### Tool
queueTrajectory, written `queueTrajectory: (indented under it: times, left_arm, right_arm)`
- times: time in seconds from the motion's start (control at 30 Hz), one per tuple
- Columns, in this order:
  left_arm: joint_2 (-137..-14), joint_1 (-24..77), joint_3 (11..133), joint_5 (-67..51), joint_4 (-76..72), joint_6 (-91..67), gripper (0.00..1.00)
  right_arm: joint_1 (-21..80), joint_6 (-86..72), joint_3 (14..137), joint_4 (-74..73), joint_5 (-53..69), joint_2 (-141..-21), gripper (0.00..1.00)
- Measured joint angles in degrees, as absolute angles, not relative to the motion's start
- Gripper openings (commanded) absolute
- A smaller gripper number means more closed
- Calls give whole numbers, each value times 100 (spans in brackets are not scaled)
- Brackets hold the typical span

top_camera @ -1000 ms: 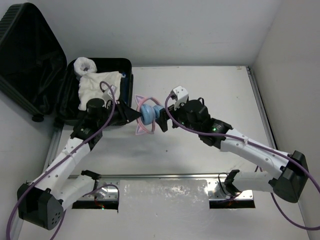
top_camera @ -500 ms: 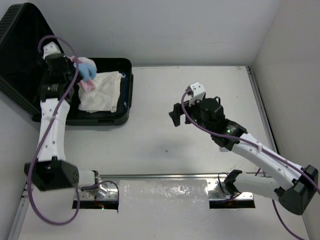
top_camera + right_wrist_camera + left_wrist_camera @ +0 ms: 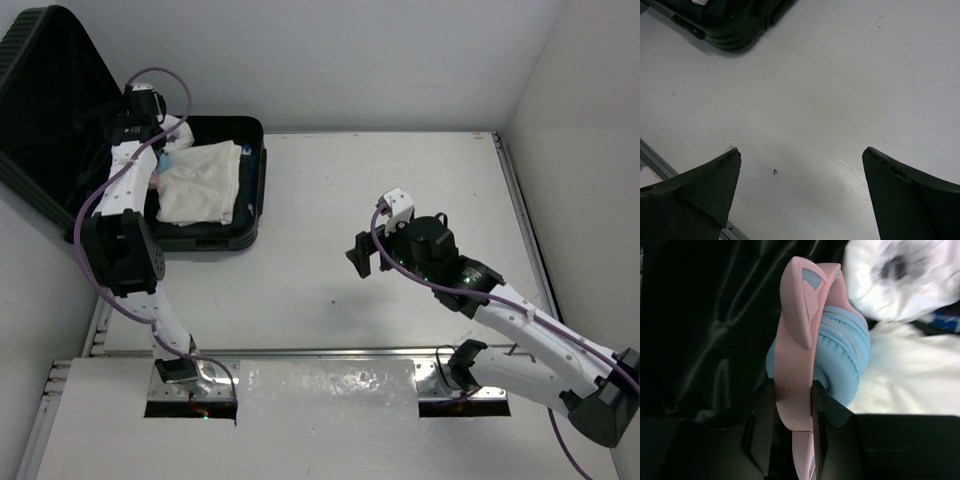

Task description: Pack the luggage

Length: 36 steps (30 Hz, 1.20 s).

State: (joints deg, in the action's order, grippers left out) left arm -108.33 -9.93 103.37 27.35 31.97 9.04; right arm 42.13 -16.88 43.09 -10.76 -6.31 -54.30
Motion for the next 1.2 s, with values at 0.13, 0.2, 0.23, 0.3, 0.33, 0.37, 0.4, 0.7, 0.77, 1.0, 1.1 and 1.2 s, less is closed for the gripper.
queueTrajectory:
  times: [0.13,0.2,0.23,0.3,0.33,0.37,0.4,0.7,0.77,1.0,1.1,1.2]
  left_arm:
    - [-10676,-1140,9832,2947,2821,1592,0]
    - [-10543,-1184,9537,3116,2652,1782,0]
    - [-10457,-1201,9391,3170,2569,1846,0]
    - [-10278,-1199,9135,3225,2408,1968,0]
    - [-10173,-1186,9006,3214,2294,2047,0]
    - [-10097,-1181,8945,3201,2250,2106,0]
    - [-10044,-1184,8941,3168,2241,2161,0]
    - [-10243,-1210,8973,2593,2383,2228,45]
    - [-10403,-1208,9011,2526,2475,2237,100]
    - [-10392,-1192,9371,2823,2628,1898,100]
    - [-9913,-1192,9395,3273,2637,1594,100]
    - [-9233,-1194,9585,3577,2871,967,100]
  right_arm:
    - [4213,-1671,4091,-1094,-381,-5216,99]
    - [4213,-1664,4036,-1092,-307,-5196,99]
    - [4213,-1660,3997,-1096,-246,-5201,99]
    - [4213,-1656,3966,-1094,-117,-5231,99]
    - [4213,-1656,3966,-1085,-49,-5264,99]
    - [4213,-1656,3966,-1063,40,-5312,99]
    - [4213,-1656,3966,-1050,95,-5358,99]
    - [4213,-1608,3964,-1046,268,-5513,99]
    - [4213,-1584,3966,-1083,224,-5513,99]
    - [4195,-1474,4125,-1452,-338,-5596,99]
    - [4064,-1468,4379,-1660,-609,-5881,99]
    - [3721,-1496,4615,-1990,-854,-6128,99]
